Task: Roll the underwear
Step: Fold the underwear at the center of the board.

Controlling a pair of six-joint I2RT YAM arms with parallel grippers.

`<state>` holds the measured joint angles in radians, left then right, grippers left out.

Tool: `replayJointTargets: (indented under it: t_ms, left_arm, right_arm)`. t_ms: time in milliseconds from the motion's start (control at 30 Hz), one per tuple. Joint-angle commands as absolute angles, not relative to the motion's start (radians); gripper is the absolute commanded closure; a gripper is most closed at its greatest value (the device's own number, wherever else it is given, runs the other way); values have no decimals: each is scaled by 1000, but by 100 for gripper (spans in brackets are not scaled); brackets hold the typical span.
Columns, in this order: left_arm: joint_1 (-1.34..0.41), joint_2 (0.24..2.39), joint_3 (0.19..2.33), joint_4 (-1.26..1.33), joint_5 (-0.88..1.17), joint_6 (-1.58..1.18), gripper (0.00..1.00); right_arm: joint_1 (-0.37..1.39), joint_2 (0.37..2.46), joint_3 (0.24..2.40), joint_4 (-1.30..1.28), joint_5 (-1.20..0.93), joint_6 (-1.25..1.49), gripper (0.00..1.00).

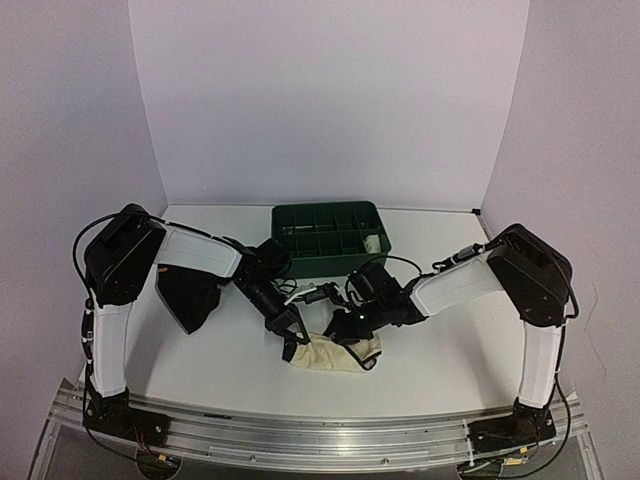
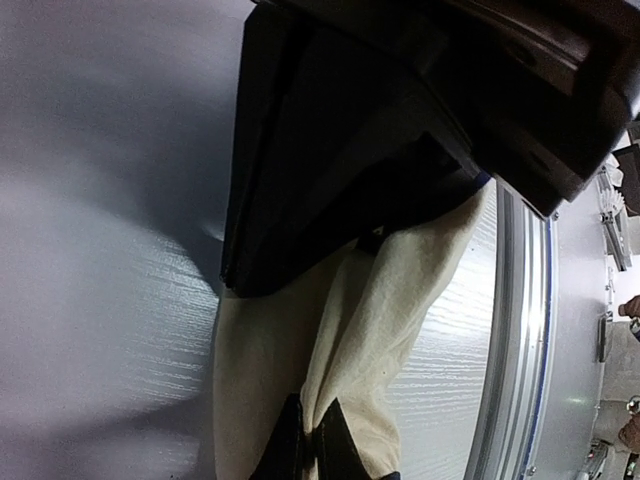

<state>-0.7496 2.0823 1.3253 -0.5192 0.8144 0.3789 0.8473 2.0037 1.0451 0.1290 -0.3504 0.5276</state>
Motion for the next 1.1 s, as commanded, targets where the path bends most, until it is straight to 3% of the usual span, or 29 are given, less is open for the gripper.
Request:
replayJointTargets:
  t_ms: [0, 367, 633, 800, 1067]
  left_arm:
    - [-730, 2089, 1321, -472, 771, 350, 100]
    - [-730, 2127, 1318, -484, 682, 374, 100]
    - [-732, 2130, 1380, -494, 720, 409, 100]
    - [-732, 2132, 1421, -522, 738, 439, 100]
    - [-748, 2136, 1414, -534, 759, 468, 96]
  right_arm:
    - [854, 2015, 1044, 48, -351, 497, 100]
    - [857, 1755, 1100, -85, 20, 390, 100]
    - [940, 1686, 1029, -106, 96, 395, 100]
    - [1017, 1679, 959, 15, 52, 451, 100]
    - [1008, 1707, 831, 101, 172, 613, 100]
